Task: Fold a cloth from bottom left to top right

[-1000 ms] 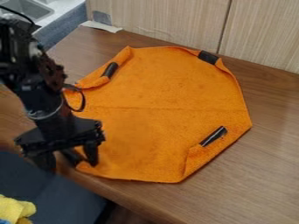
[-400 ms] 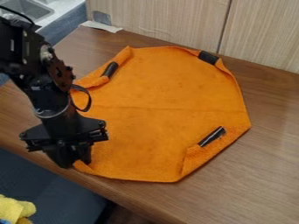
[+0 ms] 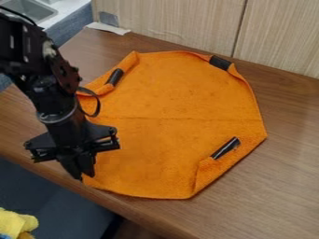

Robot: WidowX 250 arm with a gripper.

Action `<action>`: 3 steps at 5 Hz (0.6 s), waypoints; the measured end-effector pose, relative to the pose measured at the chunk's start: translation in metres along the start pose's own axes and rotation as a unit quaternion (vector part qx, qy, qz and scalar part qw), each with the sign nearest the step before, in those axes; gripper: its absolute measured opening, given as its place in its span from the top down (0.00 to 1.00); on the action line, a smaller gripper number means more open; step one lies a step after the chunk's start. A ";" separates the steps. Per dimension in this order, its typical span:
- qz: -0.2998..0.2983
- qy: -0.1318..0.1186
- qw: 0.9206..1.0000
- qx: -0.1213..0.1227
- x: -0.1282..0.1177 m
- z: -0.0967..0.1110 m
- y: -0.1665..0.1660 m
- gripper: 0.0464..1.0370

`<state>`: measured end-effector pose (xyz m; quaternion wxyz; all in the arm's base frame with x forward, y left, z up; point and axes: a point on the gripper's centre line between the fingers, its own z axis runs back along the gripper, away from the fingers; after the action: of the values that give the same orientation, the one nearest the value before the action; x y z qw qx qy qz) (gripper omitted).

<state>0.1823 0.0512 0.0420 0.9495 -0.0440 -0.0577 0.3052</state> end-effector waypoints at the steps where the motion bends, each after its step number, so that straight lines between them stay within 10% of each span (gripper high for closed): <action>1: 0.014 -0.003 1.000 -0.021 0.006 0.013 -0.009 0.97; 3: 0.030 -0.022 0.996 -0.087 0.042 0.037 -0.064 0.97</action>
<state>0.2474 0.0258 0.0894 0.9310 -0.1214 -0.1038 0.3283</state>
